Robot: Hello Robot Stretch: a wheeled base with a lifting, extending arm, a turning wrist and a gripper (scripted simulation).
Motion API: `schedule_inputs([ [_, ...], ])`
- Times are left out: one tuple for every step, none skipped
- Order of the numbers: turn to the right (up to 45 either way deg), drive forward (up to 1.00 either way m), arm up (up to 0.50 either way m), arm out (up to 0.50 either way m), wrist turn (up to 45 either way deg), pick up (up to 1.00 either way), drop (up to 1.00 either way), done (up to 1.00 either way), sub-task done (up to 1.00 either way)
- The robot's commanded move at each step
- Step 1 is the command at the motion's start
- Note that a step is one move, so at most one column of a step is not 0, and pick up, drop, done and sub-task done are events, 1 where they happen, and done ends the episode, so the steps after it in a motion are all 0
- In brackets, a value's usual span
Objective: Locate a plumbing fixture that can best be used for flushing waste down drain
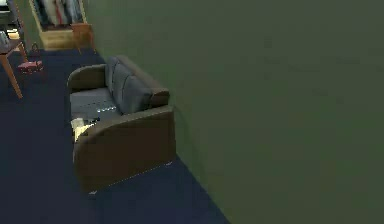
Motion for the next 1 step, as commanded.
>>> schedule_inputs([
  [45.0,0.0,0.0,0.0,0.0,0.0,0.0,0.0,0.0],
])
